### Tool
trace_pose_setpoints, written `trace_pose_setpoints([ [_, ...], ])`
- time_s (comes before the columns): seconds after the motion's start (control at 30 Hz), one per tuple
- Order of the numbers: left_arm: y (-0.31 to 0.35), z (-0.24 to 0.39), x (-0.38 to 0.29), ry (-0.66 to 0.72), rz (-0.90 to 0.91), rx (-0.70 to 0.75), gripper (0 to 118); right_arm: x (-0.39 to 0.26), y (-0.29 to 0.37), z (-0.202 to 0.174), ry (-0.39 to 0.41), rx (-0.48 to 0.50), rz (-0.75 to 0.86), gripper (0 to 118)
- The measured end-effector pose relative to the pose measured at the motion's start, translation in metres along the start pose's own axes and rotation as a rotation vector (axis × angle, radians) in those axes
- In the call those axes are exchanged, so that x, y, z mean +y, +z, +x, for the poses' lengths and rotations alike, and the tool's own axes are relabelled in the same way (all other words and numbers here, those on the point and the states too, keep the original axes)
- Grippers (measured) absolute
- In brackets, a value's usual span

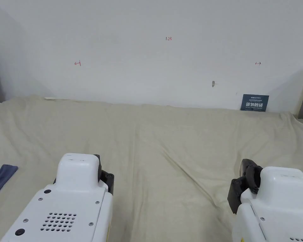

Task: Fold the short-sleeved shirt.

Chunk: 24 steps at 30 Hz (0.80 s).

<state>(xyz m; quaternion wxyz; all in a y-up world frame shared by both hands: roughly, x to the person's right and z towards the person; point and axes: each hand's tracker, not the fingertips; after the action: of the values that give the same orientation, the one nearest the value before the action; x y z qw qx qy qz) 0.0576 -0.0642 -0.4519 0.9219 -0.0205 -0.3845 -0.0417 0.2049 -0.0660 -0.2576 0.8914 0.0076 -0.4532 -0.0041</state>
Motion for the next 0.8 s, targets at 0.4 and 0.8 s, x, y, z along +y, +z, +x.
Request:
trace_pose_setpoints([
  [0.4,0.011,-0.057,0.010,0.008,-0.010,0.177,0,0.013,-0.031,-0.063,-0.013,0.225,-0.012,0],
  [0.8,0.043,-0.169,0.013,0.010,-0.070,0.538,0,0.007,-0.042,-0.207,-0.024,0.631,-0.078,0],
])
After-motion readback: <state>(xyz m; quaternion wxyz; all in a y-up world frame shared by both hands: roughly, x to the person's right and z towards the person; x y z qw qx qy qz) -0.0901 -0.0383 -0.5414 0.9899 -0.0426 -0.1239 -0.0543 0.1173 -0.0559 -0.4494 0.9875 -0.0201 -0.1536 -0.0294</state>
